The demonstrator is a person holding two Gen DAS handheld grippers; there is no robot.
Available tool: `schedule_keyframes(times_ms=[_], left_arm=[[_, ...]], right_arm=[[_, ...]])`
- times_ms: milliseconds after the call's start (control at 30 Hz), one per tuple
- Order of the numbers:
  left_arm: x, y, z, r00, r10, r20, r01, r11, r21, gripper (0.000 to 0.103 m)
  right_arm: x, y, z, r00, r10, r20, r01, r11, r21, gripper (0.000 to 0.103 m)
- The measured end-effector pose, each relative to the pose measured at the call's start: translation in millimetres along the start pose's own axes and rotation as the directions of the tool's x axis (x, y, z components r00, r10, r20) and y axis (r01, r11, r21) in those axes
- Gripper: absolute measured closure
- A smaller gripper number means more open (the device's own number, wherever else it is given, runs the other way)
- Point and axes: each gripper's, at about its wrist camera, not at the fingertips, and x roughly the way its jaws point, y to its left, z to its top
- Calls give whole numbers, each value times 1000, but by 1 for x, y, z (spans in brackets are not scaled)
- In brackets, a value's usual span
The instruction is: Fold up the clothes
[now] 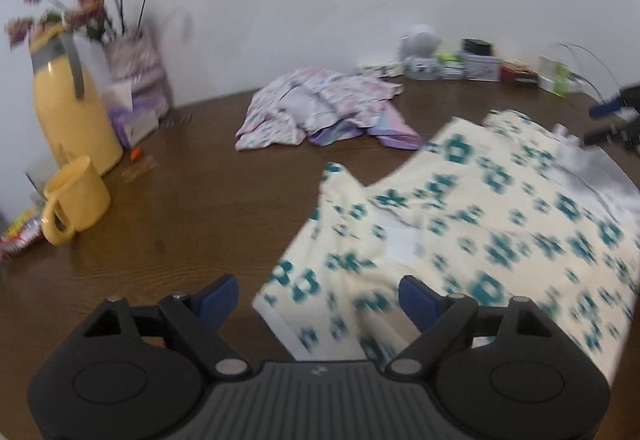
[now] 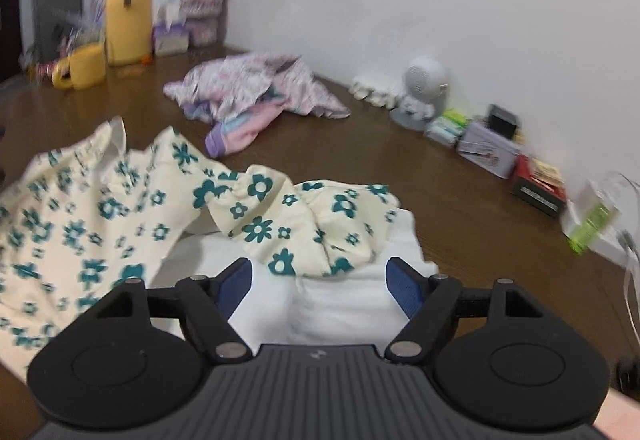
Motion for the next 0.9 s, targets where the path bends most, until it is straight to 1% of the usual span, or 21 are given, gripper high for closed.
schedule_keyframes(times_ms=[100, 200, 233, 300, 367, 400, 433, 467, 500, 533, 567, 600, 633, 667, 733, 800, 900], left_arm=[[29, 4, 18, 999, -36, -2, 36, 999, 6, 23], [55, -3, 34, 997, -76, -6, 76, 996, 45, 23], [64, -6, 38, 996, -86, -9, 87, 994, 62, 23], [83, -12, 47, 995, -93, -21, 95, 991, 97, 23], [100, -17, 52, 994, -99, -33, 103, 988, 119, 23], [107, -19, 53, 993, -107, -44, 112, 986, 124, 28], [113, -19, 54, 991, -118, -57, 124, 984, 127, 50], [118, -19, 55, 988, -138, -69, 145, 982, 119, 66], [121, -18, 55, 984, -162, -79, 170, 980, 106, 91], [121, -18, 55, 984, -163, -76, 171, 980, 106, 98], [118, -18, 54, 986, -151, -65, 158, 981, 113, 98], [115, -19, 54, 989, -139, -53, 145, 982, 121, 98], [112, -19, 54, 991, -127, -42, 132, 983, 127, 99], [110, -17, 55, 994, -101, -28, 104, 986, 126, 99], [104, -12, 58, 999, -33, 1, 33, 993, 115, 99], [103, -4, 62, 999, 38, 8, -39, 995, 87, 99], [104, 3, 61, 995, 100, -6, -99, 993, 58, 99]], right_arm=[[34, 15, 10, 999, 15, -39, -18, 996, -84, 28], [59, 25, 16, 997, 25, -69, -34, 990, -137, 26], [67, 27, 18, 997, 25, -76, -36, 988, -152, 24], [79, 27, 22, 996, 15, -84, -29, 985, -170, 23], [91, 22, 26, 995, 21, -94, -36, 986, -163, 23], [95, 18, 28, 994, 30, -103, -45, 987, -153, 23], [100, 15, 30, 993, 43, -113, -58, 989, -139, 27], [103, 10, 31, 990, 67, -123, -82, 990, -116, 43], [105, 5, 33, 988, 91, -127, -102, 991, -87, 58], [105, -1, 36, 987, 104, -123, -111, 992, -58, 88], [105, -7, 38, 986, 116, -118, -120, 992, -28, 95], [104, -12, 40, 986, 122, -111, -123, 992, -6, 96], [101, -16, 44, 990, 105, -94, -106, 994, -4, 97], [98, -20, 48, 994, 80, -71, -80, 997, -5, 97], [93, -28, 62, 998, 54, -20, -54, 999, 4, 97], [95, -31, 79, 999, 33, 34, -33, 999, 8, 97], [120, -29, 97, 998, 14, 63, -15, 1000, 21, 96]])
